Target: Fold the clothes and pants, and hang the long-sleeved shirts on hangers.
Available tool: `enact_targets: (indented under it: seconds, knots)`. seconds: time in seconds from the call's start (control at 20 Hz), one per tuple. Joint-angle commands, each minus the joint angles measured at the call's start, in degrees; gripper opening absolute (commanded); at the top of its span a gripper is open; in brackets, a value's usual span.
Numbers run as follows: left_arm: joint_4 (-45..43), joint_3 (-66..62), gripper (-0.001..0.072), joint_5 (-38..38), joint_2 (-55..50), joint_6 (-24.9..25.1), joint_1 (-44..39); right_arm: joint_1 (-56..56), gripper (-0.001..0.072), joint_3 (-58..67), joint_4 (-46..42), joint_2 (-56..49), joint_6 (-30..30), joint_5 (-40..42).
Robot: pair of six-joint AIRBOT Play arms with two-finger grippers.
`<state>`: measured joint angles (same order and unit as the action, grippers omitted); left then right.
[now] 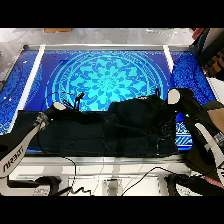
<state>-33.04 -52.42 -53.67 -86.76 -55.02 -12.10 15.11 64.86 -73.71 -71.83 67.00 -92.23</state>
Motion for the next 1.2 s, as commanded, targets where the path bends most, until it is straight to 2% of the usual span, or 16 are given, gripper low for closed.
enact_targets:
  seconds: [0.0, 0.35, 0.45, 0.75, 0.85, 0.95, 1.05, 1.1, 1.15]
  knots:
    - [-2.82, -0.02, 0.0648, 2.08, -0.02, 0.44, -1.46, 0.00, 0.0021, 0.00, 0.35, 0.04, 0.02, 0.35]
    - [-3.80, -0.04, 0.0633, 3.15, -0.02, 0.44, -3.39, 0.00, 0.0021, 0.00, 0.57, 0.04, 0.02, 0.35]
    - [-3.78, -0.04, 0.0536, 3.37, -0.02, 0.42, -4.48, 0.00, 0.0021, 0.00, 0.55, 0.04, 0.02, 0.35]
    - [-3.78, -0.04, 0.0531, 7.34, -0.02, 0.42, -5.66, 0.00, 0.0021, 0.00, 0.55, 0.04, 0.02, 0.33]
    - [-3.78, -0.04, 0.0351, 8.28, -0.02, 0.42, -5.66, 0.00, 0.0021, 0.00, 0.55, 0.04, 0.02, 0.35]
    - [-3.78, -0.04, 0.0236, 8.74, -0.02, 0.42, -5.66, 0.00, 0.0021, 0.00, 0.52, 0.04, 0.02, 0.35]
    - [-3.78, -0.04, 0.0219, 8.74, -0.02, 0.42, -5.66, 0.00, 0.0021, 0.00, 0.55, 0.04, 0.02, 0.35]
    - [-3.78, -0.04, 0.0174, 8.74, -0.02, 0.42, -5.66, 0.00, 0.0021, 0.00, 0.52, 0.04, 0.02, 0.35]
    - [-3.78, -0.04, 0.0042, 8.72, 0.00, 0.46, -5.66, 0.00, 0.0021, 0.00, 0.52, 0.04, 0.02, 0.35]
